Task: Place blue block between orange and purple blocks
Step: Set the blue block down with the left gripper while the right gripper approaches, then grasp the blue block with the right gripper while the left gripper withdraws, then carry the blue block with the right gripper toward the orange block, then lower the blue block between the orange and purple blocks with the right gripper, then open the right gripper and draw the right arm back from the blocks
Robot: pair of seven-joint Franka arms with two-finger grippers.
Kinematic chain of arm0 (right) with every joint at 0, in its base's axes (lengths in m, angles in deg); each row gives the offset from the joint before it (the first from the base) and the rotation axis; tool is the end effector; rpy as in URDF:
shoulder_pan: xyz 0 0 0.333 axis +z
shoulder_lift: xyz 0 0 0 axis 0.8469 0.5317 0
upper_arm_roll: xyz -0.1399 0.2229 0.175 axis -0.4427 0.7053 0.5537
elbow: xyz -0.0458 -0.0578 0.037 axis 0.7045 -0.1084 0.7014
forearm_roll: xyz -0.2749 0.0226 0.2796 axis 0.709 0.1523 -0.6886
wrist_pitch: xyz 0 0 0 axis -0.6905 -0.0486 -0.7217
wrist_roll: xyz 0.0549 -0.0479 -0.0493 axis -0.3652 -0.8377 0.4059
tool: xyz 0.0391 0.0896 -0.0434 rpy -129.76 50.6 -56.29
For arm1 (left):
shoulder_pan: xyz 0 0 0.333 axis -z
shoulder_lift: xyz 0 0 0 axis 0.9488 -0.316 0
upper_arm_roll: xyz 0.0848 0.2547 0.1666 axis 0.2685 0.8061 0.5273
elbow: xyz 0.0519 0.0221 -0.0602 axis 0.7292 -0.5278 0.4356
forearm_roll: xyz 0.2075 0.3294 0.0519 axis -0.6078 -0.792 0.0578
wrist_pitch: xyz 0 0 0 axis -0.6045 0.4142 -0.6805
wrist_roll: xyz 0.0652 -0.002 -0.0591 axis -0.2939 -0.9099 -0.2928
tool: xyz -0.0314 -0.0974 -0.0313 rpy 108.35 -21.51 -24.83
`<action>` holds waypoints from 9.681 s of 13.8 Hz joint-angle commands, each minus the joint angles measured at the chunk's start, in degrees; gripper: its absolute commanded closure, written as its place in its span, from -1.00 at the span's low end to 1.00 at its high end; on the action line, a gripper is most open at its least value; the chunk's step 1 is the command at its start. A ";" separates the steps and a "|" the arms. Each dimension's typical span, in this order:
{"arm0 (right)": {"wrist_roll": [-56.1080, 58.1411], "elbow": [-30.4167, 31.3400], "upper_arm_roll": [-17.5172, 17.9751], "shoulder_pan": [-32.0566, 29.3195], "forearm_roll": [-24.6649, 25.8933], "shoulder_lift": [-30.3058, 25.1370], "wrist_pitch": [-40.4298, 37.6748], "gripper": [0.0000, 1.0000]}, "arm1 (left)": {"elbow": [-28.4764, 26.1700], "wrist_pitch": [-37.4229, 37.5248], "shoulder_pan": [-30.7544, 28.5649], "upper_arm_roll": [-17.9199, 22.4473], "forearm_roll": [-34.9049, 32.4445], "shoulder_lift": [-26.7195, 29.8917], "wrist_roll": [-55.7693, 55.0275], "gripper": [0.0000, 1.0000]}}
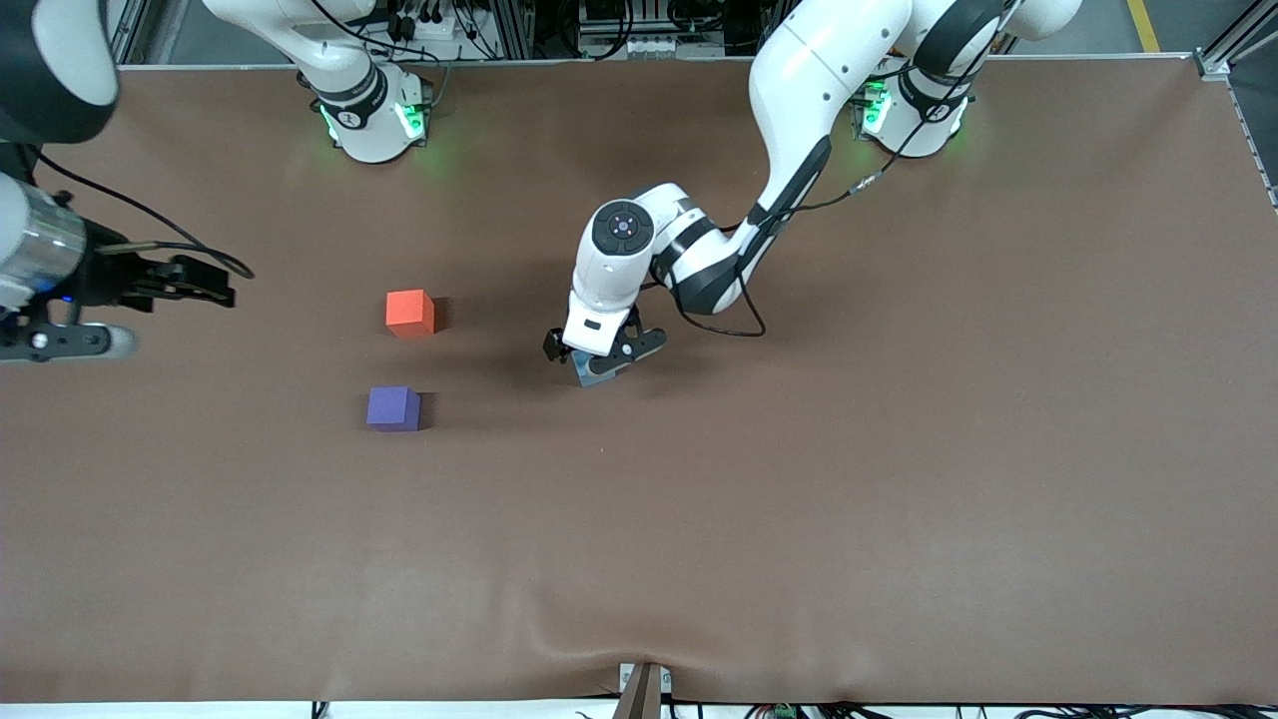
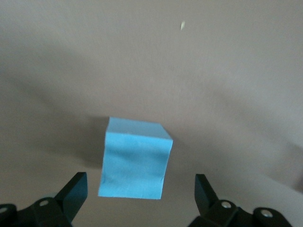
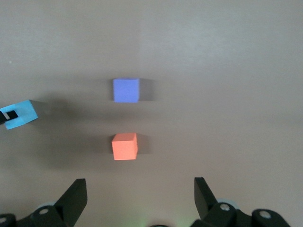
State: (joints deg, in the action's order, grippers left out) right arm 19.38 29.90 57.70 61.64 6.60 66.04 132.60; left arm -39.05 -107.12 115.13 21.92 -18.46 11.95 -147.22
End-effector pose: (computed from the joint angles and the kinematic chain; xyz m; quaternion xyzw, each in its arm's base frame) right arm 0.5907 0.0469 0.5697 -0.9960 -0.0315 0.0810 0.0191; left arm 0.4808 -0.5808 0.2561 0.9606 0.2576 -0.0025 0.1046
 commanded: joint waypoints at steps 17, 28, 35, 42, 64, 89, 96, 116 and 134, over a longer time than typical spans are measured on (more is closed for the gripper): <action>-16.62 4.08 -0.23 22.50 -5.13 15.99 21.53 -1.00 | -28.88 29.46 -50.13 0.30 -0.49 50.51 69.10 -1.00; -31.92 11.02 -0.32 33.58 -4.69 23.20 42.01 -1.00 | -21.42 36.85 -49.89 -2.86 2.06 49.12 72.49 -1.00; -35.62 10.93 -0.50 37.28 -2.15 27.34 44.13 -1.00 | -21.42 40.89 -50.41 -4.97 2.06 49.91 71.70 -1.00; -35.71 11.02 -0.50 37.99 2.96 29.18 46.15 -1.00 | -22.04 40.45 -50.76 -4.97 2.06 50.09 71.78 -1.00; -35.38 14.25 -0.59 18.84 2.87 10.48 28.13 0.36 | -21.77 40.01 -50.85 -4.62 2.06 50.35 72.75 -1.00; -21.03 46.79 -0.59 11.44 2.87 2.20 53.00 0.36 | -21.60 39.75 -50.85 -4.71 1.71 50.00 72.75 -1.00; -19.37 46.62 -0.59 10.04 2.96 5.45 56.52 0.36 | -21.68 39.75 -50.76 -4.71 1.71 50.00 72.75 -1.00; -16.29 45.48 -0.50 8.10 2.96 3.72 54.27 -1.00 | -21.94 39.75 -50.76 -4.79 1.71 50.00 72.84 -1.00; -1.26 12.20 1.60 -5.68 1.73 -11.59 6.47 -1.00 | -21.51 40.71 -50.85 -4.97 1.54 50.61 71.96 -1.00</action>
State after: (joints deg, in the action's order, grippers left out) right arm 17.33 46.57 56.83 58.60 8.29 55.97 144.77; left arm -61.06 -67.40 64.91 17.54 -17.24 61.79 -75.25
